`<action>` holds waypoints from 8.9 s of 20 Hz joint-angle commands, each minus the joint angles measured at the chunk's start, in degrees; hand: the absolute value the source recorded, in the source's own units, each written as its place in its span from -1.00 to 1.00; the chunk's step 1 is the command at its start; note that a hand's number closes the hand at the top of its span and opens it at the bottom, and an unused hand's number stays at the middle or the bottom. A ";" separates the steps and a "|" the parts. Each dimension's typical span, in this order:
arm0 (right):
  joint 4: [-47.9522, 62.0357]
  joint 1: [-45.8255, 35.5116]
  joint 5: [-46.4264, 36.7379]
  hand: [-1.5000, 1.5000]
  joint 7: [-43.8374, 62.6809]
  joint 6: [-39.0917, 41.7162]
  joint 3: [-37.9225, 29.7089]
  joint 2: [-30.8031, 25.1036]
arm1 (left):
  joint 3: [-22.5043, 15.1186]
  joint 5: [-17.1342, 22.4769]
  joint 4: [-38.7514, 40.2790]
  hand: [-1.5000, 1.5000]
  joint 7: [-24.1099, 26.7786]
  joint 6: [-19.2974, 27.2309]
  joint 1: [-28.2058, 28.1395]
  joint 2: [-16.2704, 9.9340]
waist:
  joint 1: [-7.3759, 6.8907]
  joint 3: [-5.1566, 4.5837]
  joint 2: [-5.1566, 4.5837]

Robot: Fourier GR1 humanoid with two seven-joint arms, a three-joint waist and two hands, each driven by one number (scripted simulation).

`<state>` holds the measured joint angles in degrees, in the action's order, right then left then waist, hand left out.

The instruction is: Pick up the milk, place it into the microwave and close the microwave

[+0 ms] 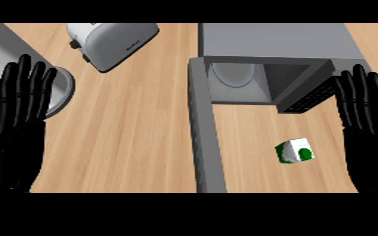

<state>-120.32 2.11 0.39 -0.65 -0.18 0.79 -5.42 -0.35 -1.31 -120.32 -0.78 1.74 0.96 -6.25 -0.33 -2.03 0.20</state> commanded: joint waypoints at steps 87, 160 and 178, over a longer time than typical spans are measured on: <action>101.08 -21.01 -8.40 1.00 -65.90 6.25 -22.18 -4.97 | 27.08 45.12 -19.41 -1.00 0.66 -33.55 -44.61 1.52 | -2.13 2.40 -0.60; 113.63 -63.56 -16.22 1.00 -36.36 -20.11 -20.12 -17.18 | 29.92 49.04 -10.59 -1.00 -2.67 -32.65 -30.24 -9.36 | -12.03 2.65 -6.16; 114.49 -66.74 -17.71 -1.00 -34.80 -13.92 -17.87 -13.49 | 28.56 46.10 -8.41 -1.00 -4.06 -32.62 -26.74 -11.41 | -12.96 2.33 -5.53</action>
<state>-7.06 -60.40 -13.93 -38.86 -14.64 -20.39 -20.40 28.73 45.10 -128.90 -4.41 -30.91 -26.74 -17.04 -11.90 1.79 -5.70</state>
